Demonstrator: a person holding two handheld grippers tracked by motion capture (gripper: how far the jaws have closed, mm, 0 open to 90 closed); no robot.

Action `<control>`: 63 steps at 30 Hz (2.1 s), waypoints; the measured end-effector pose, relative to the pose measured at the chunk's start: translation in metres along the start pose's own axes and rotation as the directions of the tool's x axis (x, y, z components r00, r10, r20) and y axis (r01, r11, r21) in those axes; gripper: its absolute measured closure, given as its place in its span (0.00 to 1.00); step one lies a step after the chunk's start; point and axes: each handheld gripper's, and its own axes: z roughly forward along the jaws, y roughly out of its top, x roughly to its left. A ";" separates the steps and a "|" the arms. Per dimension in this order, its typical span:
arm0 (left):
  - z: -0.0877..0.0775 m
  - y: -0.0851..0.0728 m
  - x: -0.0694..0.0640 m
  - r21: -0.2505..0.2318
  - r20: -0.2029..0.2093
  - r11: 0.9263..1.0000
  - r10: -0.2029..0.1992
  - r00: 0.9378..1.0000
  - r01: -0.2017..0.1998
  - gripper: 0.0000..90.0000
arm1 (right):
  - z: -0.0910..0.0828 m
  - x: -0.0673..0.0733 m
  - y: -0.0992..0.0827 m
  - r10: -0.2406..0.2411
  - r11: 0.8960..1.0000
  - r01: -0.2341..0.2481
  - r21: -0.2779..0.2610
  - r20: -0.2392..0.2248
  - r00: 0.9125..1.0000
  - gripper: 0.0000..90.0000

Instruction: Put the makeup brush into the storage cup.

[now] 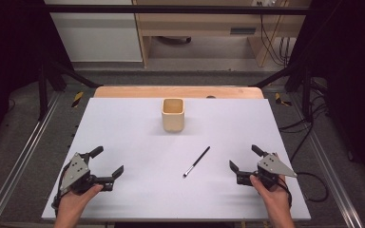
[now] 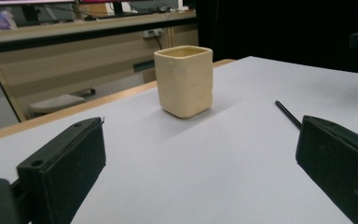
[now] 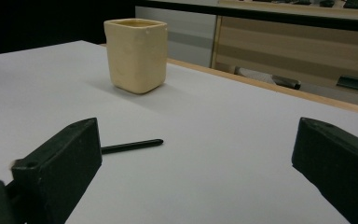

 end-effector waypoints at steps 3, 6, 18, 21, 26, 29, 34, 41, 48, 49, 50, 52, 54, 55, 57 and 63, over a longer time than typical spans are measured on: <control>0.018 0.004 -0.011 0.058 0.025 0.998 0.025 0.999 -0.026 0.02 | -0.001 0.001 0.003 -0.022 1.000 0.022 -0.001 0.020 1.000 0.02; 0.026 0.007 -0.016 0.083 0.040 0.996 0.037 0.998 -0.040 0.03 | -0.002 0.001 0.005 -0.023 1.000 0.023 -0.001 0.023 0.999 0.02; 0.078 0.044 -0.060 0.150 0.117 0.977 0.131 0.984 -0.148 0.07 | -0.009 -0.001 0.005 -0.038 0.999 0.037 0.011 0.060 0.998 0.02; 0.085 0.049 -0.065 0.140 0.124 0.981 0.120 0.985 -0.137 0.07 | -0.010 -0.002 0.006 -0.033 0.999 0.033 0.004 0.071 0.997 0.03; 0.100 0.061 -0.073 0.136 0.094 0.982 0.120 0.988 -0.132 0.08 | -0.010 -0.002 0.005 -0.032 0.999 0.031 0.009 0.071 0.997 0.02; 0.107 0.066 -0.077 0.157 0.088 0.979 0.119 0.989 -0.132 0.06 | -0.010 -0.002 0.006 -0.023 1.000 0.023 0.005 0.070 0.997 0.02; 0.120 0.071 -0.081 0.225 0.092 0.970 0.075 0.993 -0.094 0.07 | -0.011 -0.004 0.006 -0.012 1.000 0.012 -0.004 0.074 0.997 0.02; 0.134 0.072 -0.094 0.282 0.112 0.955 0.062 0.992 -0.092 0.07 | -0.009 -0.003 0.005 -0.015 1.000 0.014 0.009 0.070 0.997 0.02; 0.150 0.071 -0.108 0.322 0.124 0.943 0.049 0.991 -0.087 0.07 | -0.010 -0.003 0.007 -0.022 1.000 0.022 0.000 0.071 0.997 0.02; 0.152 0.071 -0.109 0.324 0.125 0.942 0.049 0.991 -0.088 0.07 | -0.010 -0.004 0.006 -0.020 1.000 0.020 0.000 0.073 0.997 0.02; 0.154 0.071 -0.110 0.328 0.127 0.940 0.049 0.991 -0.089 0.07 | -0.010 -0.004 0.006 -0.020 1.000 0.020 0.000 0.073 0.997 0.02; 0.158 0.070 -0.112 0.334 0.130 0.938 0.052 0.990 -0.093 0.07 | -0.010 -0.005 0.006 -0.018 1.000 0.018 0.001 0.075 0.997 0.02; 0.161 0.071 -0.113 0.334 0.131 0.939 0.043 0.990 -0.085 0.09 | -0.009 -0.005 0.004 -0.007 1.000 0.006 0.007 0.072 0.997 0.02; 0.162 0.071 -0.113 0.333 0.130 0.939 0.044 0.991 -0.085 0.09 | -0.009 -0.004 0.004 -0.006 1.000 0.005 0.013 0.068 0.998 0.02; 0.163 0.071 -0.114 0.333 0.125 0.939 0.041 0.991 -0.081 0.09 | -0.008 -0.003 0.004 -0.008 1.000 0.006 0.016 0.067 0.998 0.02; 0.170 0.068 -0.120 0.348 0.121 0.935 0.030 0.992 -0.071 0.09 | -0.008 -0.001 0.004 -0.020 1.000 0.019 0.019 0.067 0.998 0.02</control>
